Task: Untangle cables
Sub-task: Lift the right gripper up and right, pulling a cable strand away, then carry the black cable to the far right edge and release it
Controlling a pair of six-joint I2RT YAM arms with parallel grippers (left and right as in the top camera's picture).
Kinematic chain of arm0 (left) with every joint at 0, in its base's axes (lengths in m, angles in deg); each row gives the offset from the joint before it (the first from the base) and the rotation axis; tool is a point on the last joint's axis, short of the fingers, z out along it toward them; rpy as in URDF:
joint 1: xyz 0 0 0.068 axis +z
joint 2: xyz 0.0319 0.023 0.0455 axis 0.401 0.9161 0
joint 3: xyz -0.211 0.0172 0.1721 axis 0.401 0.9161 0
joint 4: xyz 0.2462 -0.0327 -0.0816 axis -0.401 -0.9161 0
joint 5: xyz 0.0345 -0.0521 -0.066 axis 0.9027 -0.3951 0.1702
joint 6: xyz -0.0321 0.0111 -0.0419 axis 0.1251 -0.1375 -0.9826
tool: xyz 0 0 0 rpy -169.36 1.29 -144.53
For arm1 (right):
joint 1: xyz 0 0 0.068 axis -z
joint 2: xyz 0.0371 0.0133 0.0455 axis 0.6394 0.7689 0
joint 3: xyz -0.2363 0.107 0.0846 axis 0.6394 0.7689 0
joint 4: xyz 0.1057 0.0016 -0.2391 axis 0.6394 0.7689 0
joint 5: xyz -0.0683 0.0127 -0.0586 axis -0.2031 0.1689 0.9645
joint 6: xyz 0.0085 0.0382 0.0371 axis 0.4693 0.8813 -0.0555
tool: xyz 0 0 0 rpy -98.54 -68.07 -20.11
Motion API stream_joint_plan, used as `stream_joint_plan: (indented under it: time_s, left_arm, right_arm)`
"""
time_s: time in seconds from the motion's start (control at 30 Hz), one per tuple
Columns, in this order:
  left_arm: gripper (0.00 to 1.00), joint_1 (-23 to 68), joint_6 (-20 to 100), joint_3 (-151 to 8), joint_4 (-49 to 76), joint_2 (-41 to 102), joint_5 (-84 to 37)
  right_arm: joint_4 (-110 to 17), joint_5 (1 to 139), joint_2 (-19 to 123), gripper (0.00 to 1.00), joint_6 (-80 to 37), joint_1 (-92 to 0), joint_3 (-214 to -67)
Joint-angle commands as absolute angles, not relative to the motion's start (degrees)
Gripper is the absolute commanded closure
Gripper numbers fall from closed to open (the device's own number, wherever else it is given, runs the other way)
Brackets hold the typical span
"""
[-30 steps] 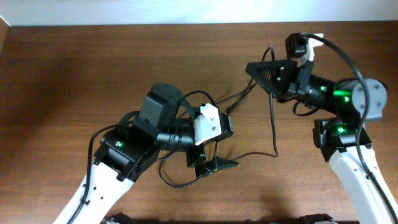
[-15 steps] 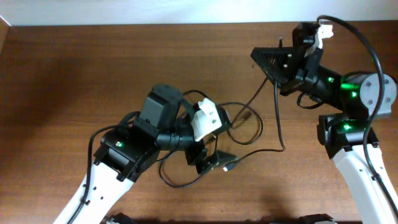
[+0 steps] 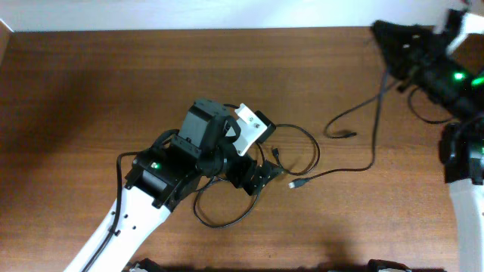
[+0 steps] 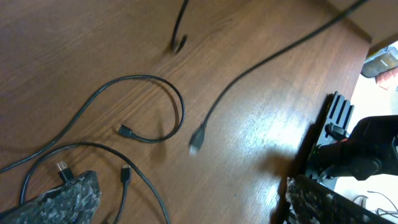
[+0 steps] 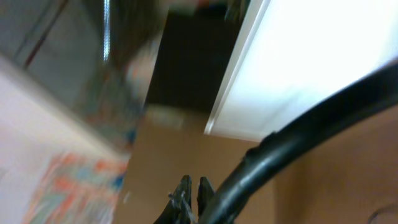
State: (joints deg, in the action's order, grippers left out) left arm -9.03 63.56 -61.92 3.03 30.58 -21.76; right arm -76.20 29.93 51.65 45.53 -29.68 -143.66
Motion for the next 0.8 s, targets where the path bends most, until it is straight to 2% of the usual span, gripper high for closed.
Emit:
stream_joint_plan:
  time_s: [0.0,0.13,0.3,0.43,0.63,0.77]
  left_arm:
    - [0.01,-9.22,62.38,-62.60,2.90,30.66,-20.60]
    - [0.01,-9.22,62.38,-62.60,2.90,30.66,-20.65]
    - [0.01,-9.22,62.38,-62.60,2.92,30.66,-20.65]
    - [0.01,-9.22,62.38,-62.60,2.90,30.66,-20.65]
    - [0.01,-9.22,62.38,-62.60,2.90,30.66,-20.65]
    - [0.01,-9.22,62.38,-62.60,2.90,30.66,-20.65]
  right_arm:
    - [-72.13,35.85,51.23,0.96,36.53,-22.69,-145.37]
    - [-62.36,41.41,51.23,0.96,27.37,-14.56,-145.37]
    - [-52.70,58.41,52.06,0.96,18.32,-6.01,-145.41]
    - [-51.10,70.04,55.65,0.96,13.97,-0.59,-145.41]
    - [-51.45,91.92,64.59,0.96,8.57,3.17,-145.41]
    - [-53.46,103.83,65.44,0.96,2.85,5.64,-145.41]
